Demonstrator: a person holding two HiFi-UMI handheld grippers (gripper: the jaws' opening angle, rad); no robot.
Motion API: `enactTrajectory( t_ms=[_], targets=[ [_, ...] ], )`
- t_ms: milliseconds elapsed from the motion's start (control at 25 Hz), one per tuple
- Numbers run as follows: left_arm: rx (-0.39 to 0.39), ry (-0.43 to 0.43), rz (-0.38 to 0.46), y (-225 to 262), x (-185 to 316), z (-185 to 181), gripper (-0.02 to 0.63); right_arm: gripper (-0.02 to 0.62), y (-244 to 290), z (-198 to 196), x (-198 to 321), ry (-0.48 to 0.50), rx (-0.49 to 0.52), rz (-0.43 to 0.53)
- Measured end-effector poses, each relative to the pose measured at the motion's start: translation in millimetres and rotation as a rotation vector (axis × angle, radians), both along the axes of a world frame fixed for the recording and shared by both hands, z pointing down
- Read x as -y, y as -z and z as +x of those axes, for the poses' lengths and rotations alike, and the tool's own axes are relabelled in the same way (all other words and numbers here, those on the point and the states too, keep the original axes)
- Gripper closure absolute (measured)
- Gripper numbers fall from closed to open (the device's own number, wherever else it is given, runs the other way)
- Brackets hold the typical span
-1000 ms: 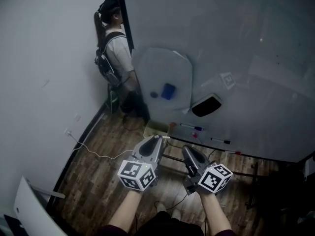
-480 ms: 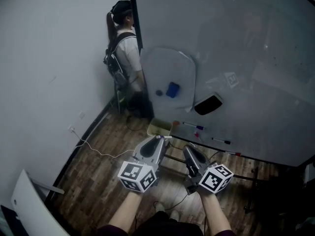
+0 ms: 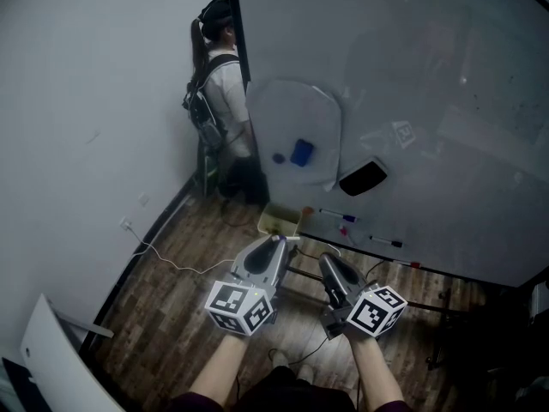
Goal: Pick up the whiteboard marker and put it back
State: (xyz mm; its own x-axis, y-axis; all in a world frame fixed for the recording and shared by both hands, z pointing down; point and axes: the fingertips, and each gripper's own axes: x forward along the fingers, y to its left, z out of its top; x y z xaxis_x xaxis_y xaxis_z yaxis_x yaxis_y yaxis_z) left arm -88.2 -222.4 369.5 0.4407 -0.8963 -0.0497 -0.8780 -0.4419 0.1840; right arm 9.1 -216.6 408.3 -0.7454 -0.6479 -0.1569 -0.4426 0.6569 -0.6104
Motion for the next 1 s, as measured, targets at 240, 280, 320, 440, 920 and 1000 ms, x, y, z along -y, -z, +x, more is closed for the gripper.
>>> enactTrajectory(
  t_ms=[240, 280, 320, 440, 920, 1000],
  targets=[
    [0.005, -0.001, -0.005, -4, 1, -2, 0.552, 0.592, -2, -2, -2, -0.005, -0.007, -0.005],
    [0.009, 0.001, -0.008, -6, 2, -3, 0.552, 0.592, -2, -2, -2, -0.006, -0.007, -0.006],
    [0.012, 0.003, -0.012, -8, 4, -3, 0.552, 0.592, -3, -3, -1, -0.008, -0.008, -0.009],
    [0.017, 0.009, -0.029, -19, 12, -7, 0.552, 0.592, -6, -5, 2, -0.011, -0.012, -0.017],
    [0.064, 0.021, -0.082, -62, 53, -23, 0.552, 0.592, -30, -17, 23, -0.029, -0.020, -0.063],
    [0.076, 0.020, -0.087, -69, 59, -24, 0.552, 0.592, -33, -19, 26, -0.032, -0.019, -0.069]
  ],
)
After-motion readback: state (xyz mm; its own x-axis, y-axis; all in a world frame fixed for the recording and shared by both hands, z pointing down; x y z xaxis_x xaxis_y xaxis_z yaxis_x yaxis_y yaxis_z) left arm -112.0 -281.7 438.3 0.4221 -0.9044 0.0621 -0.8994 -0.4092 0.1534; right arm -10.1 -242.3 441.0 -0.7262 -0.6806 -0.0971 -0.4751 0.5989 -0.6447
